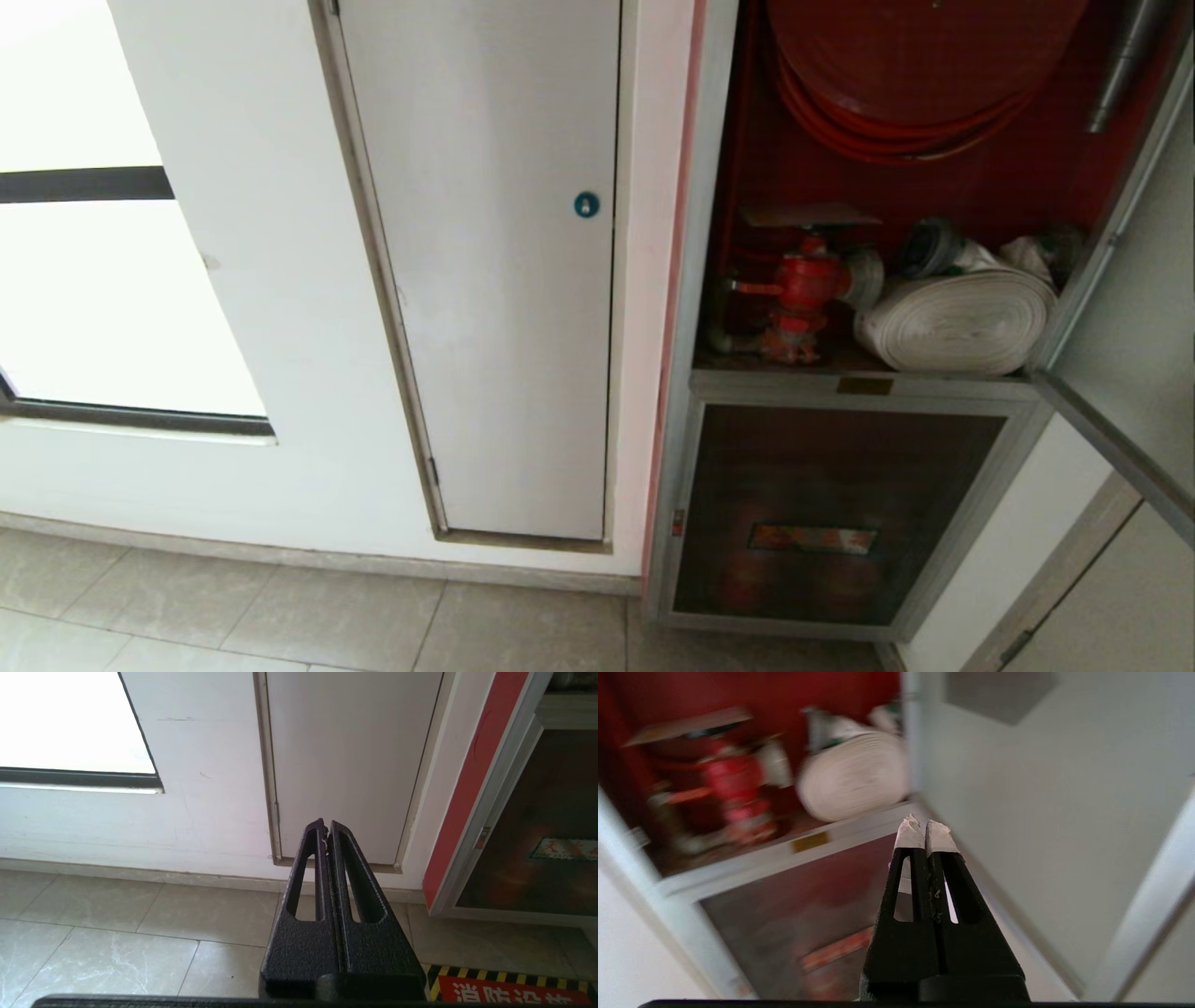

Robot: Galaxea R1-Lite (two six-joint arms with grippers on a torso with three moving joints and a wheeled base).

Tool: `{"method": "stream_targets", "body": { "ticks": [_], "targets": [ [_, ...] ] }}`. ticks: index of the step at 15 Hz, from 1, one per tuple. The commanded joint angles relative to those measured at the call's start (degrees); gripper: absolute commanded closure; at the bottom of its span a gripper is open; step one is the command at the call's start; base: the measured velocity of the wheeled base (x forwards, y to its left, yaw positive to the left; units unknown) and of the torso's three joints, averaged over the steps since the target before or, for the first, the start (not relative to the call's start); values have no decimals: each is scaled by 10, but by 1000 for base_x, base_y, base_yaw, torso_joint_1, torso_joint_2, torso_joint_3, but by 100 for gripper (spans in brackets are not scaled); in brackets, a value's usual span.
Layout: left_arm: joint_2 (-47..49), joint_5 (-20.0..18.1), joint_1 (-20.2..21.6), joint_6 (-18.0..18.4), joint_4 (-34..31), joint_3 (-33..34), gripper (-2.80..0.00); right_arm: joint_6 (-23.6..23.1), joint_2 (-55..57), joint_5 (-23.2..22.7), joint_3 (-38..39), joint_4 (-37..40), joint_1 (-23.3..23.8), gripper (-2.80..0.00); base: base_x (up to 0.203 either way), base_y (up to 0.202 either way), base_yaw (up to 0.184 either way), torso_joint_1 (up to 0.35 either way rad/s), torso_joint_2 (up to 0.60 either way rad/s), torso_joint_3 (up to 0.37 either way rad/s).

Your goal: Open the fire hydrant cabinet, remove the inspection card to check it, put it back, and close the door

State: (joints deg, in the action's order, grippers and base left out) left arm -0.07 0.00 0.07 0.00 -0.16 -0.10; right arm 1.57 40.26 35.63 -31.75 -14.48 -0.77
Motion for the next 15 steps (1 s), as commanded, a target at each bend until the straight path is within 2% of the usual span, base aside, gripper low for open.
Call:
{"method": "stream_targets", "body": {
  "ticks": [1, 3, 5, 9, 11, 15],
  "targets": [
    [0, 0, 0, 0, 0, 0, 0, 1, 40, 17, -14, -10, 3, 0, 0, 0, 0, 0, 0, 0],
    [1, 0, 0, 0, 0, 0, 0, 1, 67, 20, -31, -34, 35, 0, 0, 0, 0, 0, 0, 0],
    [0, 0, 0, 0, 0, 0, 0, 2, 92, 9, -42, -62, 107, 0, 0, 0, 0, 0, 0, 0],
    [0, 0, 0, 0, 0, 0, 0, 15, 110, -50, -48, -129, 257, 0, 0, 0, 0, 0, 0, 0],
    [0, 0, 0, 0, 0, 0, 0, 41, 112, -71, -47, -140, 326, 0, 0, 0, 0, 0, 0, 0],
    [0, 0, 0, 0, 0, 0, 0, 133, 116, -103, -49, -151, 465, 0, 0, 0, 0, 0, 0, 0]
  ]
}}
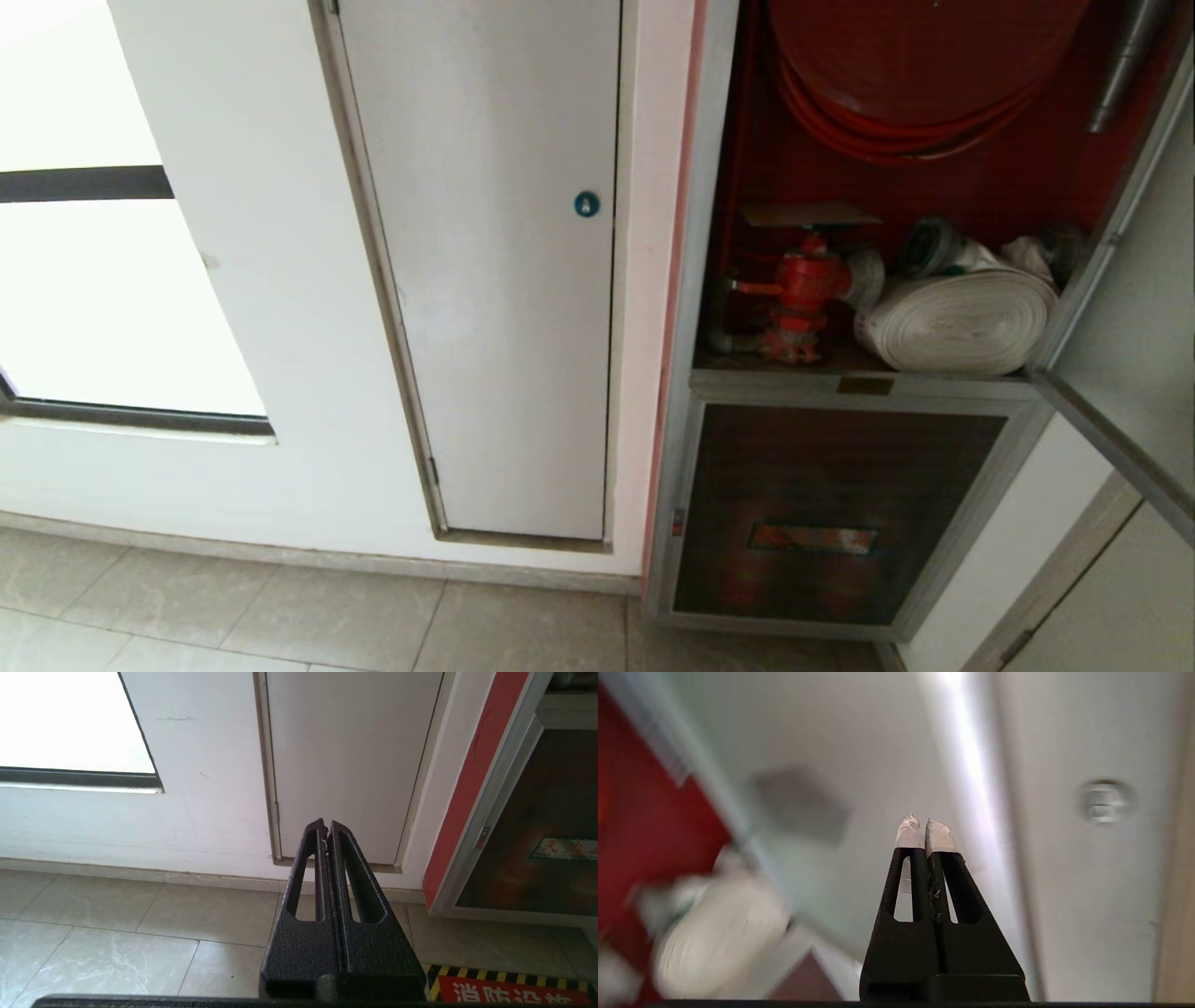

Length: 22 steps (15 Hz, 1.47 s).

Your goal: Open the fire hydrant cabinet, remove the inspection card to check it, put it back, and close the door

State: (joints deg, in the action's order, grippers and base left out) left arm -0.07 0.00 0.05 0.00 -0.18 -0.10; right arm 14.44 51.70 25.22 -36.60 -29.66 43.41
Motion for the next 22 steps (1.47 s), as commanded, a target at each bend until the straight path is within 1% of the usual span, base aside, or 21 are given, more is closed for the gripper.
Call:
{"method": "stream_targets", "body": {
  "ticks": [1, 3, 4, 8, 12, 14, 15, 16, 19, 22],
  "targets": [
    [1, 0, 0, 0, 0, 0, 0, 23, 11, 0, -2, -14, 44, 0, 0, 0, 0, 0, 0, 0],
    [1, 0, 0, 0, 0, 0, 0, 48, 25, -6, -2, -39, 86, 0, 0, 0, 0, 0, 0, 0],
    [1, 0, 0, 0, 0, 0, 0, 59, 30, -17, -2, -45, 108, 0, 0, 0, 0, 0, 0, 0],
    [0, 0, 0, 0, 0, 0, 0, 105, 56, -86, 5, -52, 195, 0, 0, 0, 0, 0, 0, 0],
    [0, 0, 0, 0, 0, 0, 0, 117, 98, -151, 44, -139, 266, 0, 0, 0, 0, 0, 0, 0],
    [1, 0, 0, 0, 0, 0, 0, 127, 106, -175, 48, -153, 298, 0, 0, 0, 0, 0, 0, 0],
    [0, 0, 0, 0, 0, 0, 0, 140, 106, -199, 48, -155, 314, 0, 0, 0, 0, 0, 0, 0],
    [0, 0, 0, 0, 0, 0, 0, 144, 112, -220, 48, -156, 324, 0, 0, 0, 0, 0, 0, 0],
    [1, 0, 0, 0, 0, 0, 0, 146, 145, -234, 35, -158, 330, 0, 0, 0, 0, 0, 0, 0],
    [1, 0, 0, 0, 0, 0, 0, 144, 168, -263, 19, -159, 329, 0, 0, 0, 0, 0, 0, 0]
  ]
}}
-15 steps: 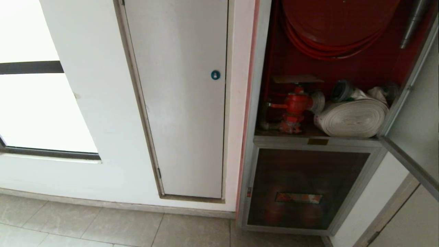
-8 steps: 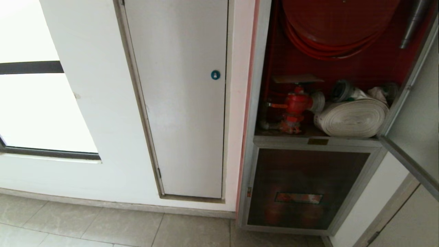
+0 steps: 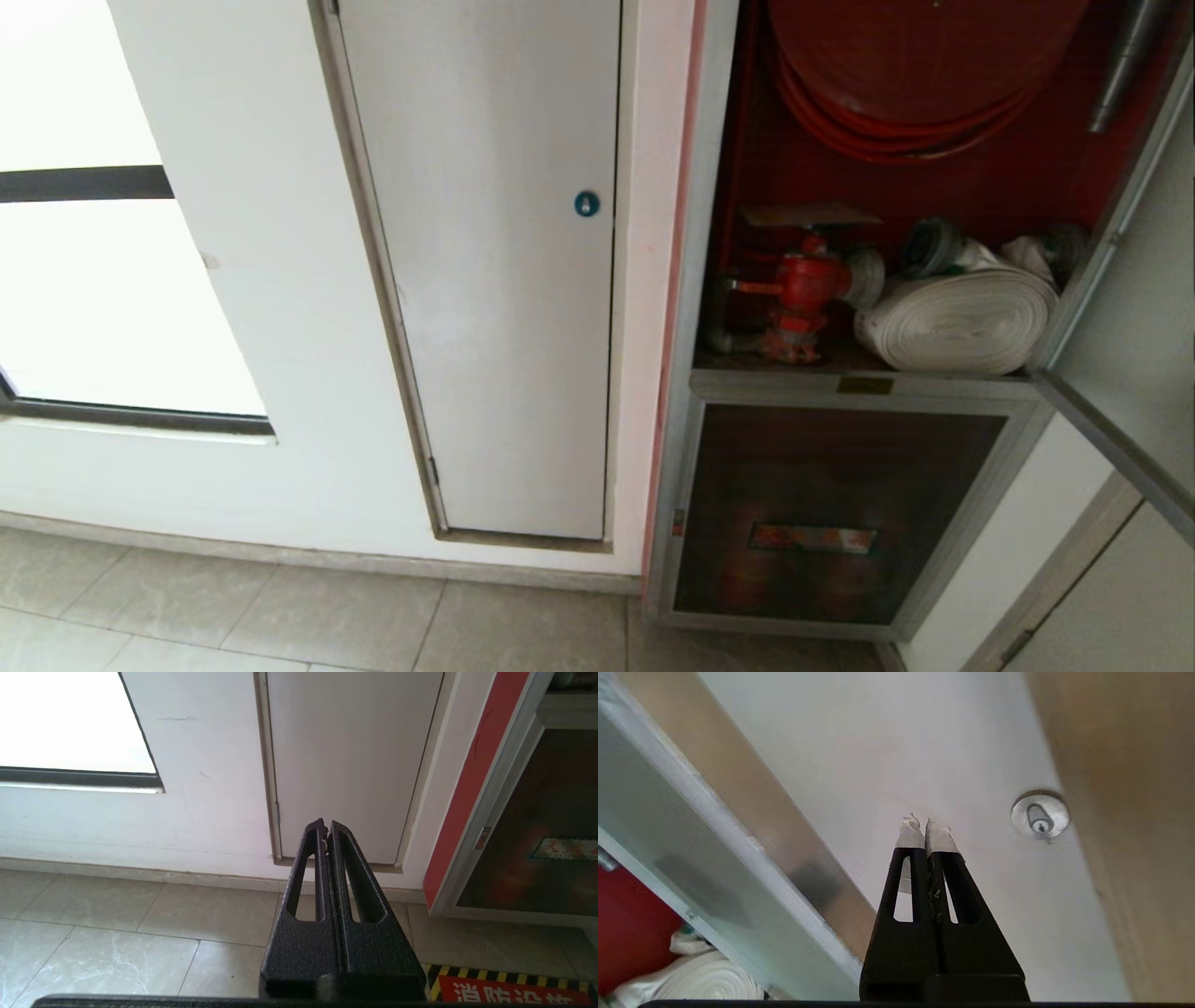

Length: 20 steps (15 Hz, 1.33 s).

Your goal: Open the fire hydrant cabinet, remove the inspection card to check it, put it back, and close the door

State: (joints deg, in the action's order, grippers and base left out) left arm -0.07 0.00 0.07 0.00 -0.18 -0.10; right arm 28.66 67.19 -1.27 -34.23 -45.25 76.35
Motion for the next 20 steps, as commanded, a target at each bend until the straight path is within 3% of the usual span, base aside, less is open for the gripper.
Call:
{"method": "stream_targets", "body": {
  "ticks": [1, 6, 14, 20],
  "targets": [
    [0, 0, 0, 0, 0, 0, 0, 1, 12, -11, -5, -3, -1, 0, 0, 0, 0, 0, 0, 0],
    [1, 0, 0, 0, 0, 0, 0, -1, -4, -37, -2, 1, -22, 0, 0, 0, 0, 0, 0, 0],
    [1, 0, 0, 0, 0, 0, 0, -3, -44, -37, 23, 3, -68, 0, 0, 0, 0, 0, 0, 0],
    [1, 0, 0, 0, 0, 0, 0, -4, -90, -37, 58, 3, -132, 0, 0, 0, 0, 0, 0, 0]
  ]
}}
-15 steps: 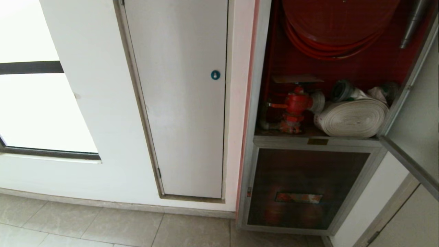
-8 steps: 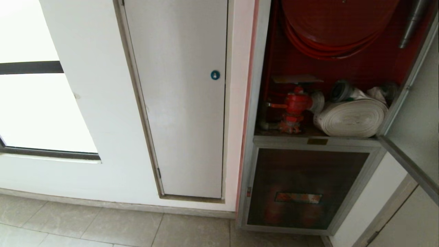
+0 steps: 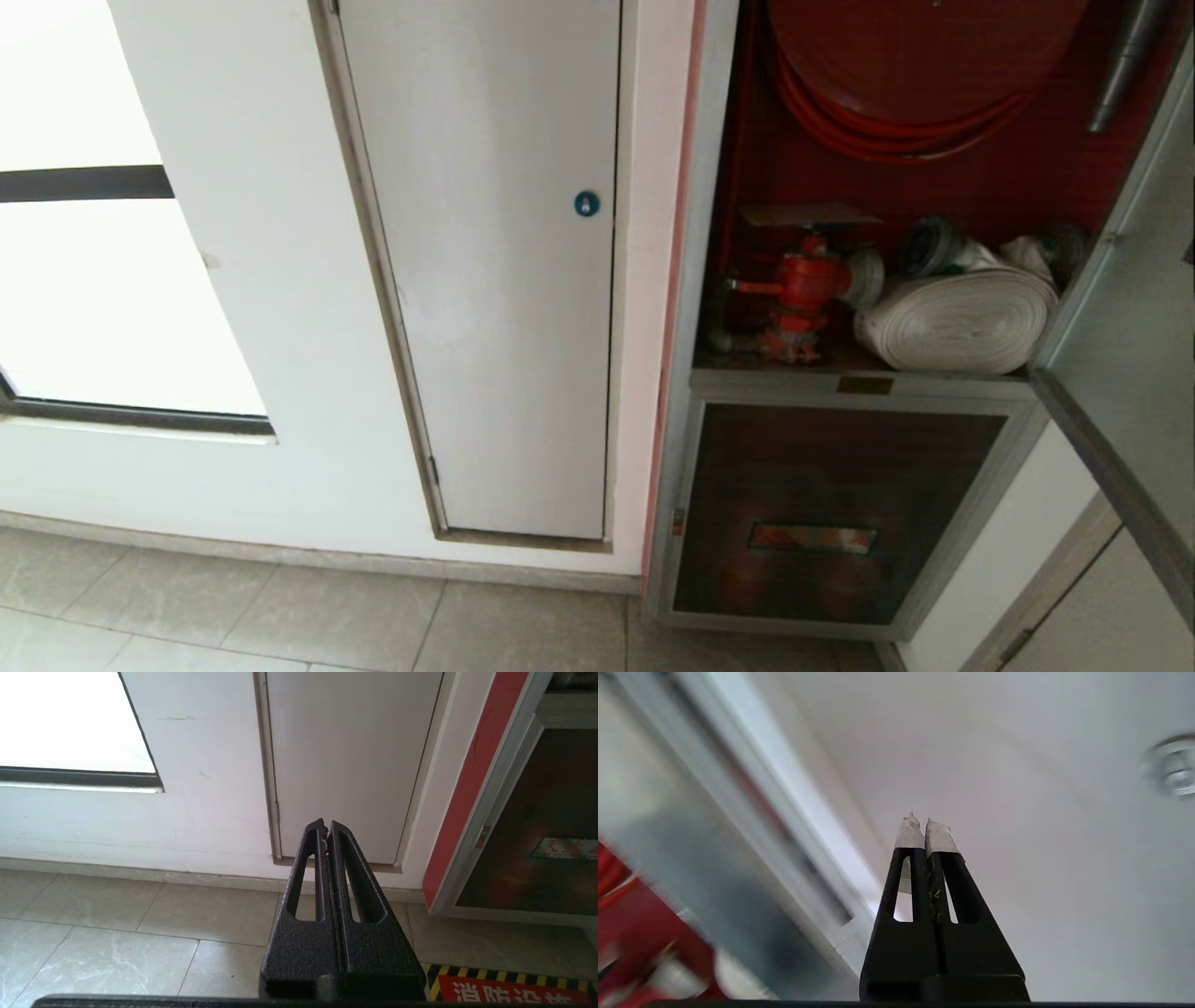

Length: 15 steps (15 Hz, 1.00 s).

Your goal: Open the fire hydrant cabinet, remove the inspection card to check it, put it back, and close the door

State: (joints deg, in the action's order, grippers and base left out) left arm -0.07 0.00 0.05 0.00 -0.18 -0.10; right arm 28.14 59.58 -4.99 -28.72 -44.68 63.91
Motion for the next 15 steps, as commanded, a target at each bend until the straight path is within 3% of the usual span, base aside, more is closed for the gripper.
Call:
{"method": "stream_targets", "body": {
  "ticks": [1, 3, 11, 13, 15],
  "targets": [
    [0, 0, 0, 0, 0, 0, 0, 1, -19, 0, 8, -2, -30, 0, 0, 0, 0, 0, 0, 0],
    [1, 0, 0, 0, 0, 0, 0, 0, -28, -1, 18, -2, -90, 0, 0, 0, 0, 0, 0, 0],
    [0, 0, 0, 0, 0, 0, 0, -46, -19, -2, 28, -2, -409, 0, 0, 0, 0, 0, 0, 0],
    [0, 0, 0, 0, 0, 0, 0, -71, 21, 0, 14, -1, -492, 0, 0, 0, 0, 0, 0, 0],
    [0, 0, 0, 0, 0, 0, 0, -87, 92, 1, -15, -2, -536, 0, 0, 0, 0, 0, 0, 0]
  ]
}}
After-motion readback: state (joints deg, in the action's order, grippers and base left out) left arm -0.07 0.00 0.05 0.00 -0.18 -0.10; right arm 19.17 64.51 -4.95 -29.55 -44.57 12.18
